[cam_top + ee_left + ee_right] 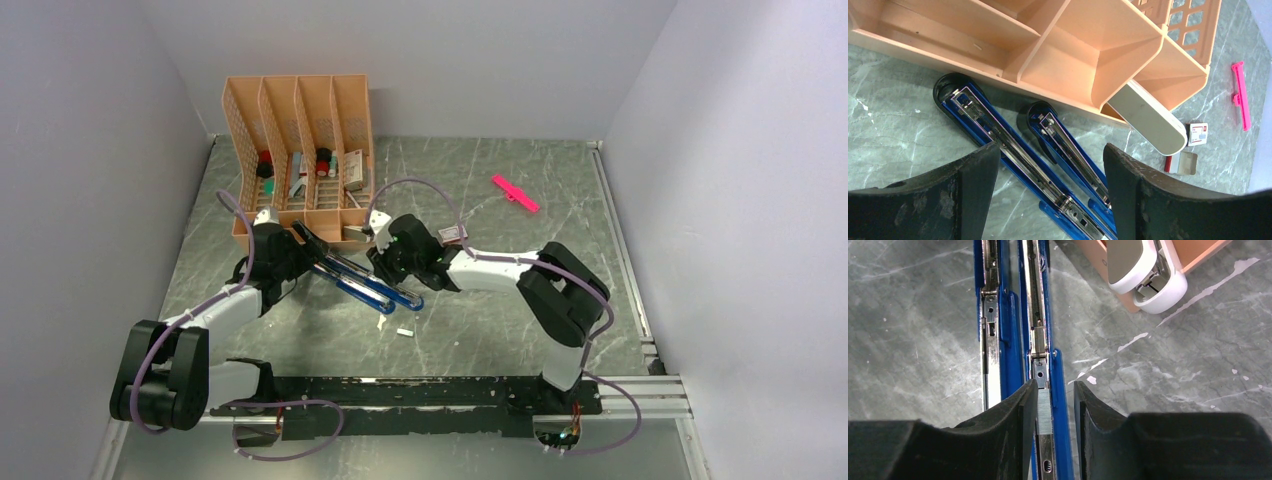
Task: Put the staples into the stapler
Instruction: Install the staple into the stapler.
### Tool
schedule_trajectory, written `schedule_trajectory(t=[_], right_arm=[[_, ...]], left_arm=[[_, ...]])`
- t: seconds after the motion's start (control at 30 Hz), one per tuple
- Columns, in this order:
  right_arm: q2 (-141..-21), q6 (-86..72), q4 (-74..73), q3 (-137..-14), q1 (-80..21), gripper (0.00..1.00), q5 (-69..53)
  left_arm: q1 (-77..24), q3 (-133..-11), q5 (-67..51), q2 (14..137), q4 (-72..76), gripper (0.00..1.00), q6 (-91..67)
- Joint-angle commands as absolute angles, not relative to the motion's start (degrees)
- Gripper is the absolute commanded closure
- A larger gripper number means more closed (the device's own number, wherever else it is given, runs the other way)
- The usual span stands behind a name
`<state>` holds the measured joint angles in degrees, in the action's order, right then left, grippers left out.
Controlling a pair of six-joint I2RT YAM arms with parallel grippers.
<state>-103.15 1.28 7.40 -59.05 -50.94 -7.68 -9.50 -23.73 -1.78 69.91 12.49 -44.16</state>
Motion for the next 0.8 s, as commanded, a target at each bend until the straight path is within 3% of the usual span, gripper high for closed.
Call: schedule_trajectory(t=[0.0, 0.77], right_arm=[[-104.5, 0.8, 7.1, -60.3, -50.7, 0.64, -6.8], [-101.1, 1.8, -1.3, -54.7, -50.8, 0.64, -6.3]], left_arm=[[-10.2, -24.2, -2.9, 69.7, 14.2, 0.20, -43.8], [-10.3, -24.2, -2.9, 69.7, 13.9, 0.20, -43.8]])
